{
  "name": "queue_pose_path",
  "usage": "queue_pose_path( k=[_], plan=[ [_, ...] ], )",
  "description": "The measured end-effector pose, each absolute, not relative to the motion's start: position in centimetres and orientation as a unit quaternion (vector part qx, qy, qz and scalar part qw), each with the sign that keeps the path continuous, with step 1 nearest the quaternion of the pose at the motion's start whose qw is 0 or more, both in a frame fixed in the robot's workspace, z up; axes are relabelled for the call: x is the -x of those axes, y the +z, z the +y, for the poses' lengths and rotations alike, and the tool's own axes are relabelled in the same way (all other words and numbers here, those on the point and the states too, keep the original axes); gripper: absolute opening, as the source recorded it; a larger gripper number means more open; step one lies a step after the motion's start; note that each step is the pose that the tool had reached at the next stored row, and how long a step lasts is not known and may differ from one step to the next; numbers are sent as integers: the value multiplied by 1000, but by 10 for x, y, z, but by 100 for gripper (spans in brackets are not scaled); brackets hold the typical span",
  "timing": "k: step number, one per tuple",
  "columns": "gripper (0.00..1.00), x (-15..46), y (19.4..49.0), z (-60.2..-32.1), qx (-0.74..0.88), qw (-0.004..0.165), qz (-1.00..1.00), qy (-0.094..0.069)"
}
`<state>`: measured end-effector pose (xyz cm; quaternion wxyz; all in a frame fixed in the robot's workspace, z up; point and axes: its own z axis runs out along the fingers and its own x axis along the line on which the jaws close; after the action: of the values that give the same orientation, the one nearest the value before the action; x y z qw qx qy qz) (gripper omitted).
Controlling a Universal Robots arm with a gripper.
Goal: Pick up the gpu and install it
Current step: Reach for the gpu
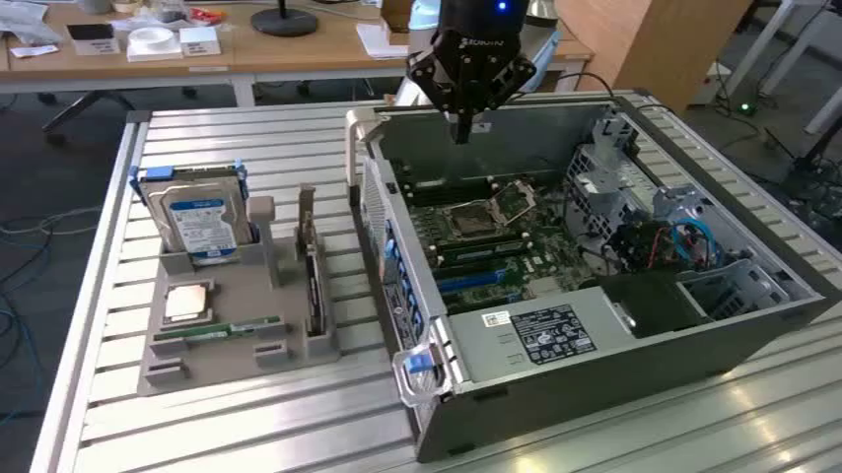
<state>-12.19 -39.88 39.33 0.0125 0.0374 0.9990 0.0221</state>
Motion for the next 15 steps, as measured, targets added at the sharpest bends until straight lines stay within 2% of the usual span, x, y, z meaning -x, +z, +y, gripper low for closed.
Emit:
queue_pose_path(
  k=[15],
  plan=[
    [11,127,393,-399,-37,13,999,22]
  ],
)
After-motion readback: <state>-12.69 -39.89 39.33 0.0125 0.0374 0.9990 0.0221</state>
